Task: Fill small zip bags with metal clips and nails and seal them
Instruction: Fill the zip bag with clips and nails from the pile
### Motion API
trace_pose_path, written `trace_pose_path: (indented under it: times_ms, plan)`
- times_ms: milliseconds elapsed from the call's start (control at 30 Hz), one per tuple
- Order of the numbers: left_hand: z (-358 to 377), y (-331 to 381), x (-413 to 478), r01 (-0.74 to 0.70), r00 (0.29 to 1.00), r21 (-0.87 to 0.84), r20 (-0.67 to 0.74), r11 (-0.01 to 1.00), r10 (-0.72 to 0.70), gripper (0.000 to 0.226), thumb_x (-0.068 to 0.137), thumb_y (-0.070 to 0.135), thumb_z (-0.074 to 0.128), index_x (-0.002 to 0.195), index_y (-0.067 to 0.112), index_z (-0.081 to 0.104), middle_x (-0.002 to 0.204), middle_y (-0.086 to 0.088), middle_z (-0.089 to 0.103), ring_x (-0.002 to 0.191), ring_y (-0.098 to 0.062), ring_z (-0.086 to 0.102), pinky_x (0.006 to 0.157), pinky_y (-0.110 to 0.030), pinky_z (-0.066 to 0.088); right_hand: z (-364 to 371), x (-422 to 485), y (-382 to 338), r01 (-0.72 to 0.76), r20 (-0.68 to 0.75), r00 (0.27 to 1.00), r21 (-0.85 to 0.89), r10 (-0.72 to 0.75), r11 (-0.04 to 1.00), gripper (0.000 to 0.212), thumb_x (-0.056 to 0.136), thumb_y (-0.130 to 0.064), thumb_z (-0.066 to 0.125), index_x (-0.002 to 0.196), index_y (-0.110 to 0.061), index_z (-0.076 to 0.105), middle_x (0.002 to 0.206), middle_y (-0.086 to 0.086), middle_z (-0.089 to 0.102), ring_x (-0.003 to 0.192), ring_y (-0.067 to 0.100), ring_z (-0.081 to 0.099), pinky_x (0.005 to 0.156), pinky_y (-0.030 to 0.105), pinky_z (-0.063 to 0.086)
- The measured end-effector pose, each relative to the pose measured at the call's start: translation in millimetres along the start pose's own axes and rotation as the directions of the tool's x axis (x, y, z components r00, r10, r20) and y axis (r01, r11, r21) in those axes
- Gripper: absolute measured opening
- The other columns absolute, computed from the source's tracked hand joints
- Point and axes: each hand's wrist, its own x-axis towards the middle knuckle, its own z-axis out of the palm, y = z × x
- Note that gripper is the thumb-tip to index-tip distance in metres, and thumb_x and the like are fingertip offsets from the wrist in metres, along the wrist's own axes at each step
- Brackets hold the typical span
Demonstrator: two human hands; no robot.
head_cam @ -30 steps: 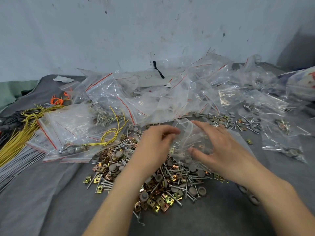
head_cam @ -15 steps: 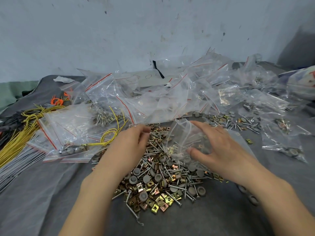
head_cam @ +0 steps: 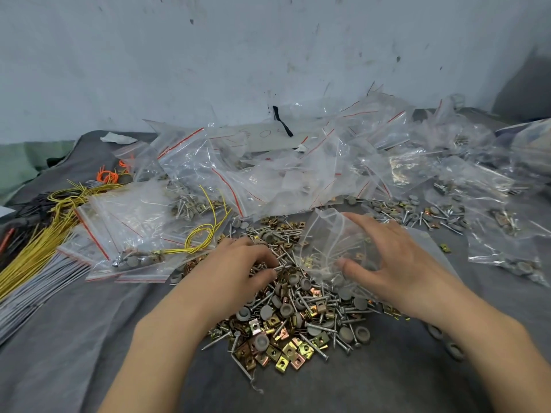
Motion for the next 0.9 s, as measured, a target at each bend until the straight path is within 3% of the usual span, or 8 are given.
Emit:
trace_pose_path:
  times_ms: [200,267,367,467,600,700,800,900]
  plan:
    - [8.5,4.0,4.3,-0.016,0.995,0.088,-0.097,0.996,0.025,0.016,0.099,0.038,0.051,0.113,0.036,0.058,0.119,0.014,0.055,0.115,-0.011,0.045,0.097,-0.031,0.041,-0.5,-0.5,-1.1,0.002,0.003,1.0,-0.001,-0.002,1.0,0.073,0.088,-0.061,0.055,0.152,-0.042,0.024,0.141,-0.024,0.043,0.128,-0.005,0.029,0.116,0.029,0.023]
    - [10.8,3.6,5.8,-0.022,0.991,0.04,-0.134,0.999,0.027,0.013,0.099,0.036,0.051,0.109,0.034,0.059,0.112,0.015,0.057,0.108,-0.008,0.05,0.092,-0.028,0.043,-0.9,-1.3,-0.9,-0.001,0.003,1.0,0.001,0.001,1.0,0.074,0.088,-0.062,0.055,0.152,-0.042,0.024,0.142,-0.023,0.043,0.128,-0.005,0.028,0.117,0.03,0.023]
    - [10.5,1.9,10.2,0.005,0.978,-0.27,-0.2,0.963,-0.062,0.01,0.099,0.034,0.054,0.104,0.033,0.063,0.095,0.017,0.063,0.083,0.001,0.06,0.072,-0.018,0.048,-1.3,-1.8,-0.8,-0.001,0.002,1.0,0.006,0.001,1.0,0.074,0.088,-0.062,0.055,0.152,-0.042,0.025,0.143,-0.022,0.044,0.129,-0.004,0.03,0.116,0.03,0.025]
    - [11.8,0.1,16.2,0.028,0.962,-0.594,-0.203,0.804,-0.184,0.014,0.098,0.031,0.056,0.102,0.032,0.07,0.076,0.011,0.066,0.055,0.003,0.053,0.05,-0.011,0.04,-1.5,-1.3,-1.4,-0.001,0.0,1.0,0.007,0.001,1.0,0.074,0.087,-0.062,0.055,0.152,-0.042,0.025,0.141,-0.021,0.044,0.129,-0.004,0.03,0.117,0.03,0.025]
    - [13.5,0.0,19.0,0.045,0.954,-0.802,-0.143,0.596,-0.263,0.015,0.099,0.02,0.056,0.108,0.028,0.066,0.08,0.006,0.073,0.066,-0.001,0.061,0.061,-0.017,0.045,-2.5,-1.9,-1.0,-0.003,0.004,1.0,0.01,0.003,1.0,0.074,0.088,-0.061,0.055,0.152,-0.042,0.024,0.142,-0.021,0.044,0.129,-0.004,0.028,0.116,0.029,0.023]
    - [13.9,-0.1,19.5,0.052,0.958,-0.854,-0.104,0.518,-0.267,0.016,0.1,0.016,0.055,0.102,0.028,0.065,0.079,0.006,0.073,0.068,-0.004,0.062,0.061,-0.021,0.045,-2.7,-2.1,-0.8,-0.005,0.009,1.0,0.002,0.005,1.0,0.074,0.088,-0.062,0.055,0.152,-0.044,0.022,0.145,-0.02,0.043,0.131,-0.003,0.027,0.119,0.031,0.022]
    - [12.2,-1.6,18.7,0.061,0.97,-0.851,-0.074,0.521,-0.233,0.019,0.099,0.016,0.056,0.103,0.028,0.069,0.084,0.006,0.073,0.075,-0.006,0.064,0.066,-0.023,0.046,-2.2,-1.7,-0.8,-0.006,0.007,1.0,-0.002,0.006,1.0,0.074,0.089,-0.062,0.054,0.152,-0.044,0.02,0.146,-0.019,0.042,0.131,-0.004,0.026,0.119,0.032,0.021]
    - [11.0,-2.3,17.7,0.052,0.981,-0.784,-0.078,0.619,-0.18,0.017,0.095,0.025,0.064,0.108,0.034,0.069,0.091,0.009,0.073,0.08,-0.004,0.064,0.073,-0.022,0.048,-2.3,-2.2,-0.5,-0.001,0.009,1.0,0.005,0.001,1.0,0.074,0.088,-0.063,0.054,0.152,-0.044,0.021,0.145,-0.019,0.043,0.131,-0.003,0.028,0.12,0.034,0.023]
